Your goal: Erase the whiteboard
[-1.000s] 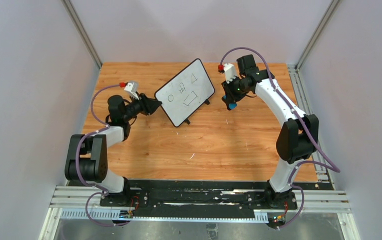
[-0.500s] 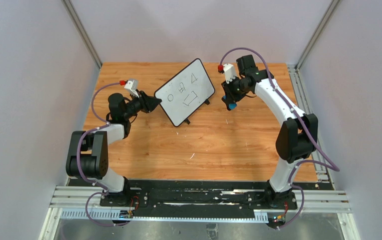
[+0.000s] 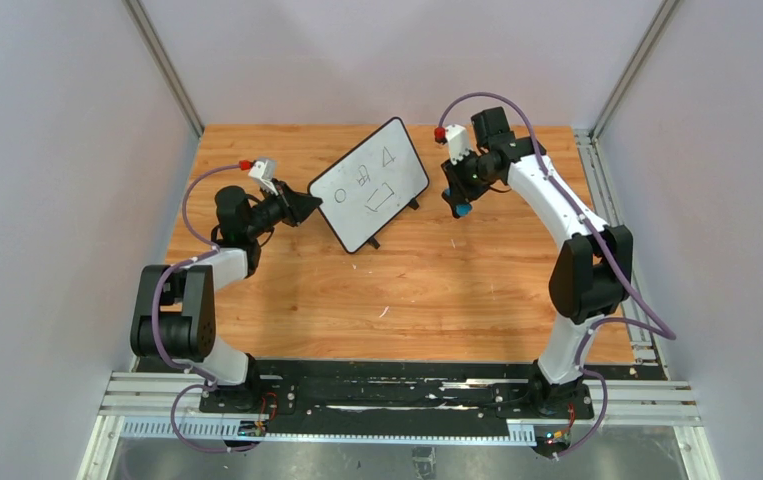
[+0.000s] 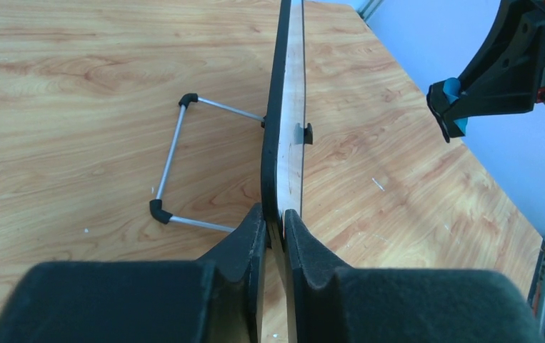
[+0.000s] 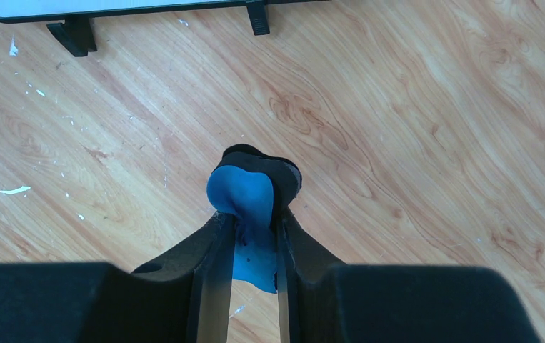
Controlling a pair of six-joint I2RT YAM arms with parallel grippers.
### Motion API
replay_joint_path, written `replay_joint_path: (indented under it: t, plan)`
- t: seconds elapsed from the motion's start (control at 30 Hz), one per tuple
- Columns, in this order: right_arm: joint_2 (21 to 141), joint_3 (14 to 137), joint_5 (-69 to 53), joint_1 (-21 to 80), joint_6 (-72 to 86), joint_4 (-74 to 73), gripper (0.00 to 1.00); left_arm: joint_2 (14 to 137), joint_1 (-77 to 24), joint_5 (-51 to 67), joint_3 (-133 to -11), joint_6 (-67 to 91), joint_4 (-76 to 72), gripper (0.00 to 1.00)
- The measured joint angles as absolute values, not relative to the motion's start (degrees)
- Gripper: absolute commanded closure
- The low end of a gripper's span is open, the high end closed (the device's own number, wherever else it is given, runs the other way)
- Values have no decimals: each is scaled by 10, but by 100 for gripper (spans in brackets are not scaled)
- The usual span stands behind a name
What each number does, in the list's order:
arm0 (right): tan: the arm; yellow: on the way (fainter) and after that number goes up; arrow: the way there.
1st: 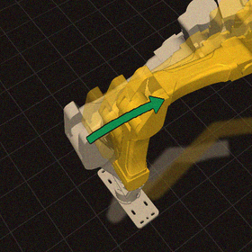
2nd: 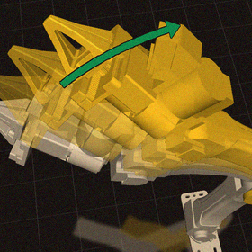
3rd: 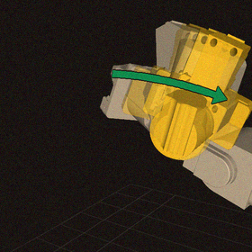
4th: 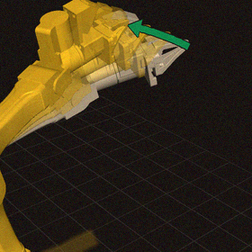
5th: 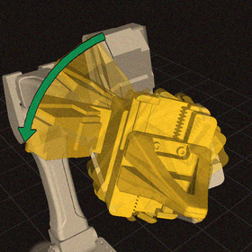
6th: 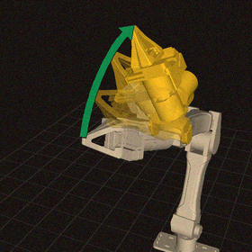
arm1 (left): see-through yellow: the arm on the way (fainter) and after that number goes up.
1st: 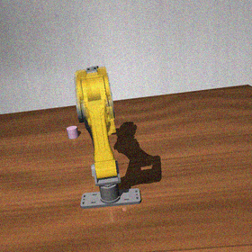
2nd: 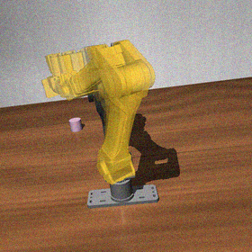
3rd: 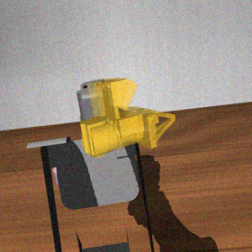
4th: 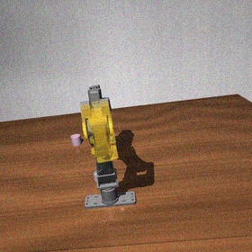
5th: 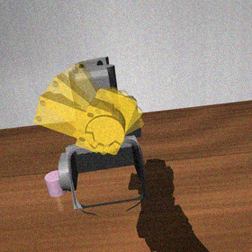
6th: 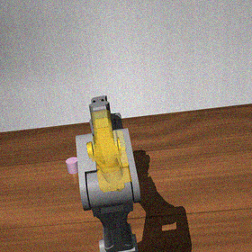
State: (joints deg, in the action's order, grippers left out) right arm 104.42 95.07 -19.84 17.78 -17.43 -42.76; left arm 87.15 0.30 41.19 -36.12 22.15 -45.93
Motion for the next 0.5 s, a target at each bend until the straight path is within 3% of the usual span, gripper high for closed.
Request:
replay_joint_path:
  t: [0.5]
  plan:
    - [1120, 1050, -192, 178, -175, -422, 99, 861, 3, 413, -361, 225, -442, 90]
